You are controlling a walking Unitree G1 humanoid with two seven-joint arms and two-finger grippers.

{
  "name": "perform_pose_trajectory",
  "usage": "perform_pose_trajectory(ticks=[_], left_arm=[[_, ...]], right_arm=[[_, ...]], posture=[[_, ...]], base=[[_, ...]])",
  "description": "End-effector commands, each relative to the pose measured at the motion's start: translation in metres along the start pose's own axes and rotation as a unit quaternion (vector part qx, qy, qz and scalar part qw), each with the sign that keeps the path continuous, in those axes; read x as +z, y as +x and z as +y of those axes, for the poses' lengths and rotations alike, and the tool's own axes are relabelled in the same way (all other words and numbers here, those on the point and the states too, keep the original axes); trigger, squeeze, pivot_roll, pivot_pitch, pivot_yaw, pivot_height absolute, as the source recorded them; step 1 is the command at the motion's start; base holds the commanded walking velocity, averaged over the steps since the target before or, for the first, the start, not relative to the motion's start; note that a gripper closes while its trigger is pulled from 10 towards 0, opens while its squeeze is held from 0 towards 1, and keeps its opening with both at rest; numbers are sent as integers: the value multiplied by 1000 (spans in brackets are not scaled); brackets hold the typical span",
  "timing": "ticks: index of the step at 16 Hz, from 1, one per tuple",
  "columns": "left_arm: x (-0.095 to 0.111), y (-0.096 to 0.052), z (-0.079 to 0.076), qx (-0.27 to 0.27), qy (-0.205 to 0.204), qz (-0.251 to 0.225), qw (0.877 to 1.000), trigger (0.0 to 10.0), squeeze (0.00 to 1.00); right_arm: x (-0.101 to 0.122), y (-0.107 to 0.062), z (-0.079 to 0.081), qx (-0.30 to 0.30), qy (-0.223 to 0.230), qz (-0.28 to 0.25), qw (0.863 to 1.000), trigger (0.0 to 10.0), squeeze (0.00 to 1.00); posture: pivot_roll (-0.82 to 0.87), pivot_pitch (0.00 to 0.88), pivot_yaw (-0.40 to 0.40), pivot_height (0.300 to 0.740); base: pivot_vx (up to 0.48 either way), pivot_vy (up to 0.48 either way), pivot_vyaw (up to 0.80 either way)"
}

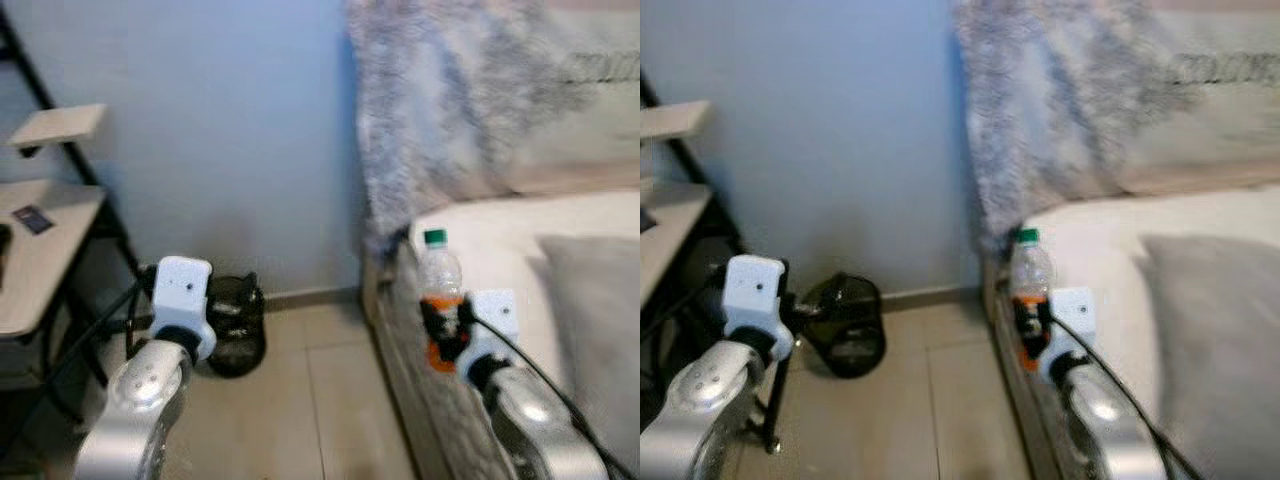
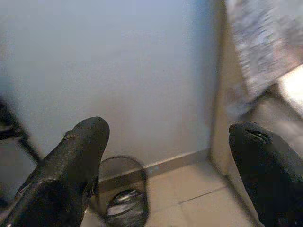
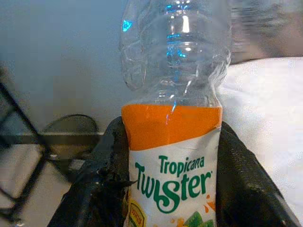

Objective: Clean up the room

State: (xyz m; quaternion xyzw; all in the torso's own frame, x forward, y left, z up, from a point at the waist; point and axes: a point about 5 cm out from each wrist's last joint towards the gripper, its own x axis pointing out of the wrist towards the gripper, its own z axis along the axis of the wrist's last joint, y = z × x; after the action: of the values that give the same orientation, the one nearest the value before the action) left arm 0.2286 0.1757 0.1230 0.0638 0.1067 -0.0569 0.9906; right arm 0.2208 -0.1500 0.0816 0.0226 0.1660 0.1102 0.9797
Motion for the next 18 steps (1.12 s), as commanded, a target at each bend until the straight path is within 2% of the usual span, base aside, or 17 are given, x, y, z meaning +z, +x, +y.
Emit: perform_pose_trajectory(ticks=[1, 2, 6, 12, 16, 18], left_arm=[[3, 2, 0, -3, 1, -6, 1000, 10000, 0], [4, 2, 0, -3, 1, -6, 1000, 10000, 0], [2, 0, -2, -2, 1, -4, 1000, 10000, 0], [1, -1, -3, -5, 4, -1, 1000, 10000, 0], [1, 0, -2, -6, 7, -1, 1000, 10000, 0], [1, 1, -3, -7, 9, 0, 1000, 10000, 0]], right_arm=[[6, -1, -2, 1, -15, -11, 1000, 10000, 0], [6, -1, -2, 2, -20, -11, 1000, 10000, 0], [4, 0, -1, 12, -22, -4, 1000, 10000, 0], [0, 1, 0, 26, -32, 3, 999, 10000, 0], [1, 3, -2, 21, -38, 3, 999, 10000, 0], [0, 5, -4, 18, -31, 3, 999, 10000, 0]], posture=[[-25, 0, 44, 740], [-24, 0, 43, 740], [-15, 0, 32, 740], [-14, 0, 34, 740], [-11, 0, 35, 740], [-11, 0, 37, 740]], base=[[311, 0, 0], [315, 0, 0], [312, 0, 800], [313, 0, 0], [312, 0, 800], [313, 0, 0]])
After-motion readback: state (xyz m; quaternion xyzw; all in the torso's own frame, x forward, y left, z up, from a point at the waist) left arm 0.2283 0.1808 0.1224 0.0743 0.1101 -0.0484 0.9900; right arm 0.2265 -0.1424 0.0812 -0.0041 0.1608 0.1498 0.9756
